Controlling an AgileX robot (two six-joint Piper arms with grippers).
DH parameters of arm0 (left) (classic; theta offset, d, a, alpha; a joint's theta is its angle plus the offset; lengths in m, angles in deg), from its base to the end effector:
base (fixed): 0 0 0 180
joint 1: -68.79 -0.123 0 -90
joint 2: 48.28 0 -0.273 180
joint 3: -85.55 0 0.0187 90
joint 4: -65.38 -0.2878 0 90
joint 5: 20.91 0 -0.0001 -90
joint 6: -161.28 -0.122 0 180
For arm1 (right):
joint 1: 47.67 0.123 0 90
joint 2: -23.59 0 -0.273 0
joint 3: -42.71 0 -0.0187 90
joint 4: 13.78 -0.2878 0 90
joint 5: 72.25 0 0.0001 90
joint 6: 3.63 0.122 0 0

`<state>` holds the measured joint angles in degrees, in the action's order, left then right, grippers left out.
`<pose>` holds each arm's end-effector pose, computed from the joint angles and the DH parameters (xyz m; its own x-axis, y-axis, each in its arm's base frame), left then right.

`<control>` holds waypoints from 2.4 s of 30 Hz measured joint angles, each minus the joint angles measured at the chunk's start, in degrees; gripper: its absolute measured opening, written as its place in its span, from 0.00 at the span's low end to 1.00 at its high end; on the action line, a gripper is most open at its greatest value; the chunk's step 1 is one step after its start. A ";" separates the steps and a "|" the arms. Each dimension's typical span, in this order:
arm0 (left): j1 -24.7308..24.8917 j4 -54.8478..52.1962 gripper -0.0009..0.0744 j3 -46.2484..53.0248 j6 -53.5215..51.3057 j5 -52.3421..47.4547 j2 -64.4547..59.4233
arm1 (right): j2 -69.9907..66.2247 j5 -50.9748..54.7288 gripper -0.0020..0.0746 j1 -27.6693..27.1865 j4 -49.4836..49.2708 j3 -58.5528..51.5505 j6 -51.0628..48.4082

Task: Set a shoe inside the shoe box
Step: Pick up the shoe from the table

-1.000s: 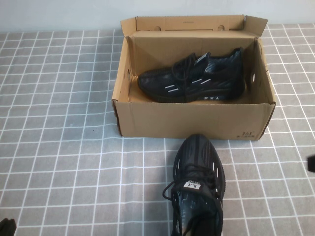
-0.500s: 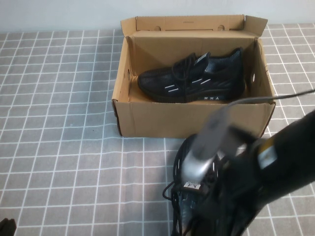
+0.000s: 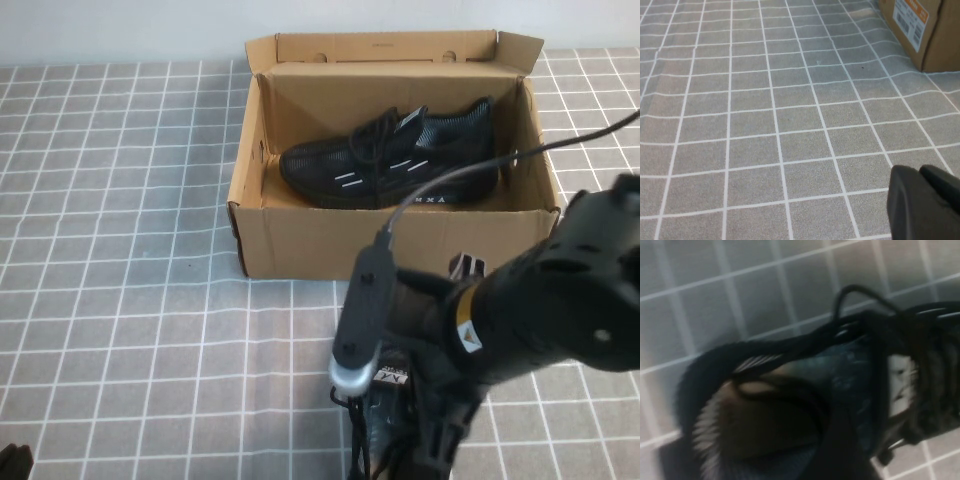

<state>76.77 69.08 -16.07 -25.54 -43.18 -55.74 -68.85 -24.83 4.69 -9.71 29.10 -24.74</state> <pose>0.1292 -0.0211 0.1601 -0.2970 0.1014 -0.9495 0.1797 0.9825 0.0487 0.2175 0.2715 0.2252 -0.1852 -0.9017 -0.3906 -0.9310 0.2882 -0.2239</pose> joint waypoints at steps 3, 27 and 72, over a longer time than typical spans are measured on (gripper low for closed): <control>0.00 0.00 0.01 0.00 0.00 0.00 0.00 | -1.70 -2.55 0.62 0.00 2.75 0.00 2.94; 0.00 0.00 0.01 0.00 0.00 0.00 0.00 | -8.33 -4.56 0.19 0.40 14.80 0.08 14.38; 0.00 10.02 0.01 0.04 5.12 17.26 0.00 | 1.43 16.05 0.03 0.18 7.67 31.41 14.51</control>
<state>76.77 79.10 -16.03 -20.43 -25.91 -55.74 -67.42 -8.78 4.87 -2.04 60.50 -10.24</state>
